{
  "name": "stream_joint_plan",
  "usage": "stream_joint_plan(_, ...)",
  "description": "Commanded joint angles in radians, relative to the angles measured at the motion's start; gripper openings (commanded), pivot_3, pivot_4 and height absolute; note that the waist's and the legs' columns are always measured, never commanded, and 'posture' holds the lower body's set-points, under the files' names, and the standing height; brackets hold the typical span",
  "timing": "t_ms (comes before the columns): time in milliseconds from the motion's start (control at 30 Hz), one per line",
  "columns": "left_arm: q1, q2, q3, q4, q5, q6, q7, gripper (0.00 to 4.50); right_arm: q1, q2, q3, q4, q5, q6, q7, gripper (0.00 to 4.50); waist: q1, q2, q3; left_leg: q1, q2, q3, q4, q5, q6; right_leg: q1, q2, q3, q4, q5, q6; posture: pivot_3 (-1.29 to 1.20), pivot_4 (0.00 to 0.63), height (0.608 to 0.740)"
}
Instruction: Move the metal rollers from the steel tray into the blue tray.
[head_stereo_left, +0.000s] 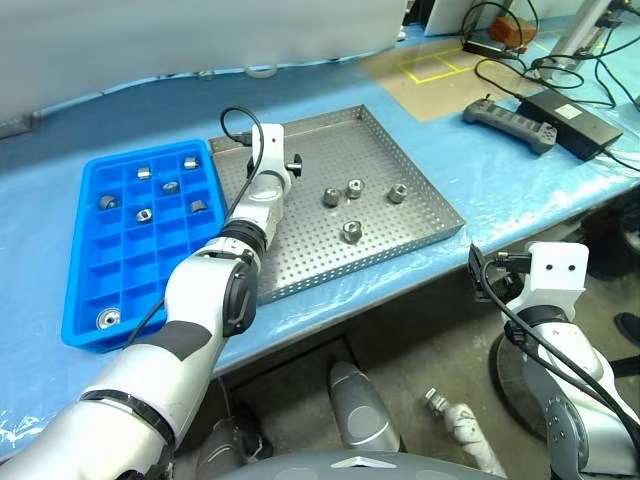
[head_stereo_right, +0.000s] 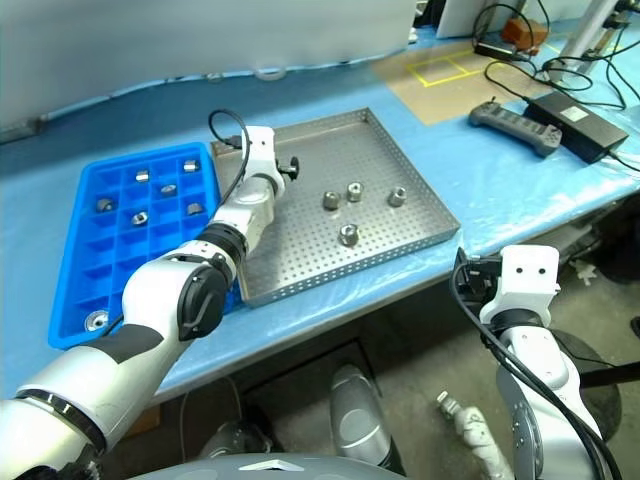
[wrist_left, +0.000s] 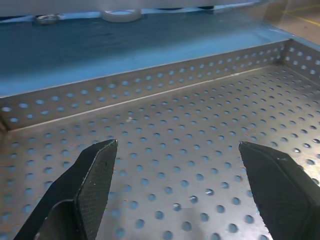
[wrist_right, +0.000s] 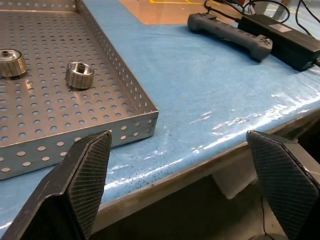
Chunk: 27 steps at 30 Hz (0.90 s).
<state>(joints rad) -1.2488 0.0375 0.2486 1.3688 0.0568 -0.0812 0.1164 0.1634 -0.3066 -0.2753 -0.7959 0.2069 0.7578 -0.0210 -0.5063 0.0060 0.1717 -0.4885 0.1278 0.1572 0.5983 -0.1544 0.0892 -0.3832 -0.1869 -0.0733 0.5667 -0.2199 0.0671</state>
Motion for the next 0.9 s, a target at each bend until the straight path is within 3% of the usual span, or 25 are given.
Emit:
stream_joint_plan(33,0.003,0.011,-0.018,-0.034,0.005,-0.024,-0.015,4.28,-0.028,-0.002,0.003,0.010,-0.015,-0.035,0.018,4.50,0.011,0.000,0.000,0.000,0.000,0.000,0.000,0.000,0.000,0.000,0.000,0.000,0.000,0.000,0.000,-0.63,0.150,0.740)
stream_joint_plan(667,0.111,0.064,-0.121,-0.061,0.034,-0.026,-0.124,4.28,-0.143,-0.007,0.071,0.165,-0.043,-0.101,0.093,4.50,0.107,0.000,0.000,0.001,0.004,-0.002,0.007,0.000,0.000,0.003,0.002,-0.001,0.006,0.003,-0.005,-0.49,0.150,0.740)
stream_joint_plan(900,0.122,0.092,-0.160,-0.063,0.044,0.006,-0.241,4.28,-0.153,0.003,0.081,0.203,-0.050,-0.126,0.103,4.50,0.112,0.001,0.000,0.005,0.008,-0.002,0.008,0.001,-0.001,0.007,0.006,-0.001,0.006,0.003,-0.006,-0.47,0.150,0.740)
